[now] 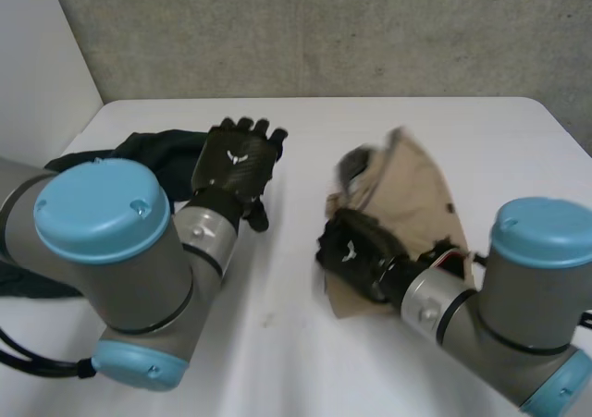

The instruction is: Fold the laundry.

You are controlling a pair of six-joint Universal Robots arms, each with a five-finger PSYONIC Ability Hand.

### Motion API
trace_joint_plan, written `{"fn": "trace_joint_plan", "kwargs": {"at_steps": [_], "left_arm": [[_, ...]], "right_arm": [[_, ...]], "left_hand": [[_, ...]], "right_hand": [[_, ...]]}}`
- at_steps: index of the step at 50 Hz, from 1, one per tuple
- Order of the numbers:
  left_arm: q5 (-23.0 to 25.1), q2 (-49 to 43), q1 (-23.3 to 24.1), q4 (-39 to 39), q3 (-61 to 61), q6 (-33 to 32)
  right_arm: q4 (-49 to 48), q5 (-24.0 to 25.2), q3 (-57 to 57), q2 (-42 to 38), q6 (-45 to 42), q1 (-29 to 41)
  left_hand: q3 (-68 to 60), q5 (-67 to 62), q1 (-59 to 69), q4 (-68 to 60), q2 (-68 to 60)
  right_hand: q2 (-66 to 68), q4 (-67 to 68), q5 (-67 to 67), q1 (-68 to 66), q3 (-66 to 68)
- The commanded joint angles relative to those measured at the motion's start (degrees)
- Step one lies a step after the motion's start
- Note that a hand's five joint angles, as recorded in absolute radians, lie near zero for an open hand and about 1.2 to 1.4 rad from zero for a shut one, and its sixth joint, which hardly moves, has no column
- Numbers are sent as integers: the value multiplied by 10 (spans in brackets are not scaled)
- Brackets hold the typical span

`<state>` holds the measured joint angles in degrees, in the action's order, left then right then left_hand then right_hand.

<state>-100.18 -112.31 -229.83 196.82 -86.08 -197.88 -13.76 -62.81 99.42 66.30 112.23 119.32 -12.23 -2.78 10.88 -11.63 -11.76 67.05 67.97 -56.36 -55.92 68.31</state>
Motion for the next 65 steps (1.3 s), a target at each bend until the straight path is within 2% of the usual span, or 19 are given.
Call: {"fn": "trace_joint_plan", "kwargs": {"at_steps": [1, 3, 4, 10, 13, 20, 26, 31, 36, 44, 47, 52, 65], "left_arm": [[-33, -33, 18, -3, 81, 5], [-46, -47, 24, -3, 110, 5], [-49, -51, 25, -3, 120, 5], [-58, -91, 38, -5, 180, 9], [-58, -108, 48, -7, 205, 22], [-48, -141, 69, -22, 235, 46], [-6, -182, 103, -57, 266, 49], [10, -215, 118, -81, 283, 64], [9, -258, 122, -122, 324, 70], [4, -329, 120, -232, 415, 71], [-14, -344, 117, -264, 441, 71], [-46, -356, 111, -281, 458, 65], [-49, -385, 110, -343, 474, 53]], "right_arm": [[8, 1, -10, -6, 97, -7], [9, 1, -13, 10, 165, -24], [8, 0, -18, 36, 255, -51], [24, 8, -26, 109, 562, -132], [60, 8, -26, 118, 614, -166], [172, 5, -52, 116, 592, -223], [184, 2, -71, 107, 577, -228], [183, 8, -76, 102, 574, -227], [183, 6, -87, 74, 557, -226], [187, -2, -93, 31, 455, -221], [187, -1, -99, 8, 439, -221], [184, 1, -110, -27, 433, -221], [168, -13, -129, -82, 414, -220]], "left_hand": [[22, 28, -9, 16, 18], [22, 28, -9, 16, 18], [22, 28, -9, 16, 18], [22, 28, -9, 16, 18], [22, 28, -9, 16, 18], [22, 27, -8, 16, 17], [20, 26, -7, 14, 15], [18, 24, -5, 12, 14], [13, 19, 0, 7, 9], [7, 12, 7, 1, 2], [7, 12, 7, 1, 2], [5, 11, 9, -1, 0], [5, 11, 9, -1, 0]], "right_hand": [[-571, -580, 564, 459, -583], [-571, -580, 564, 459, -583], [-571, -580, 564, 459, -583], [-571, -580, 564, 459, -583], [-571, -580, 564, 459, -583], [-571, -580, 564, 459, -583], [-571, -580, 564, 459, -583], [-571, -580, 564, 459, -583], [-571, -580, 564, 459, -583], [-571, -580, 564, 459, -583], [-571, -580, 564, 459, -583], [-571, -580, 564, 459, -583], [-571, -580, 564, 459, -583]]}}
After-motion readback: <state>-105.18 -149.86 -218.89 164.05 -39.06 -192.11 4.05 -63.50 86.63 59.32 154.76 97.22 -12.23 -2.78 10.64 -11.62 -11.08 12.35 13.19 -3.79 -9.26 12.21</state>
